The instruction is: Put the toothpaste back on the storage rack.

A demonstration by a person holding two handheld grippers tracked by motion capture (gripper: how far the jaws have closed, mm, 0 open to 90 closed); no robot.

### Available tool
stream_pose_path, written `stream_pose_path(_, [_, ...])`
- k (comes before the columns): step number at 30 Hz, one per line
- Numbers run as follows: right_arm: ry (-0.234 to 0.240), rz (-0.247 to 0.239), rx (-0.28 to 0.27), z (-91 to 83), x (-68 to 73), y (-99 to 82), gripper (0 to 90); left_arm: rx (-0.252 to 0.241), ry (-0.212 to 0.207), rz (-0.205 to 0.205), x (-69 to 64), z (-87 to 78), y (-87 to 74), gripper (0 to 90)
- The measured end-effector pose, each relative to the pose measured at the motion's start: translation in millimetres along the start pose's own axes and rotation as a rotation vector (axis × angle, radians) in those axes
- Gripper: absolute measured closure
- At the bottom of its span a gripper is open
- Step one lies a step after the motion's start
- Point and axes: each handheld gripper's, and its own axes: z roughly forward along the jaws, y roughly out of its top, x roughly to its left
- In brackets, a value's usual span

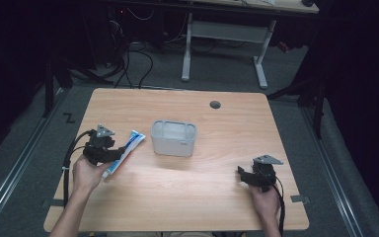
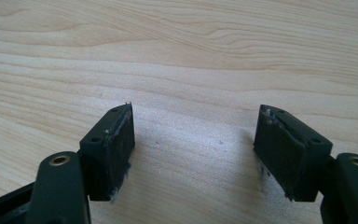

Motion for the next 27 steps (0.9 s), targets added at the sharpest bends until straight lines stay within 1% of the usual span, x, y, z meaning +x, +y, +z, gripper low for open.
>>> stream_pose_path(1, [0.0,0.001,0.0,0.0,0.1,0.0,28.7,0.005,-0.003,-0.001,0.5,3.9,2.6,48.6])
stream_pose_path(2, [0.0,0.003,0.0,0.0,0.2,0.0,28.7,0.005,-0.003,-0.001,0.5,3.9,2.6,48.3])
stream_pose_path(3, [0.001,0.003,0.001,-0.1,0.3,0.0,28.7,0.022,0.009,0.007,0.3,8.4,5.1,47.9])
stream_pose_path(8, [0.001,0.002,0.001,-0.1,0.3,-0.1,28.7,0.038,0.014,0.008,1.0,15.8,9.4,47.9])
stream_pose_path(9, [0.001,0.002,0.001,-0.1,0.3,0.0,28.7,0.052,0.021,0.012,0.7,20.0,11.9,47.9])
stream_pose_path(13, [0.002,0.002,0.001,-0.1,0.3,0.0,28.7,0.065,0.019,0.014,1.6,25.5,16.1,48.2])
stream_pose_path(14, [0.002,0.002,0.001,-0.1,0.4,-0.1,28.7,0.08,0.024,0.021,1.4,30.2,19.3,48.2])
stream_pose_path(17, [0.002,0.002,0.001,-0.1,0.3,-0.1,28.7,0.099,0.016,0.027,0.4,37.2,25.3,48.3])
stream_pose_path(18, [0.002,0.001,0.001,-0.1,0.3,-0.1,28.7,0.099,0.016,0.027,0.4,37.2,25.3,48.5])
stream_pose_path(19, [0.002,0.001,0.001,-0.1,0.3,-0.1,28.7,0.109,0.009,0.023,-0.1,42.3,27.7,49.0])
stream_pose_path(20, [0.002,0.001,0.001,-0.1,0.3,-0.1,28.7,0.125,0.015,0.031,-0.6,45.3,28.9,48.9])
stream_pose_path(21, [0.002,0.001,0.001,-0.1,0.3,-0.1,28.7,0.125,0.015,0.031,-0.6,45.3,28.9,48.9])
stream_pose_path(23, [0.002,0.001,0.001,-0.1,0.3,-0.1,28.7,0.143,0.013,0.037,-1.4,51.0,30.4,48.9])
stream_pose_path(24, [0.002,0.001,0.001,-0.1,0.3,-0.1,28.7,0.159,0.017,0.039,-1.9,56.8,31.2,48.9])
stream_pose_path(25, [0.002,0.001,0.001,-0.1,0.3,-0.1,28.7,0.159,0.017,0.039,-1.9,56.8,31.2,48.9])
stream_pose_path(26, [0.002,0.001,0.001,-0.1,0.3,-0.1,28.7,0.174,0.019,0.035,-1.4,62.0,31.4,49.0])
stream_pose_path(27, [0.002,0.001,0.001,-0.1,0.2,-0.1,28.7,0.174,0.019,0.035,-1.4,62.0,31.4,49.1])
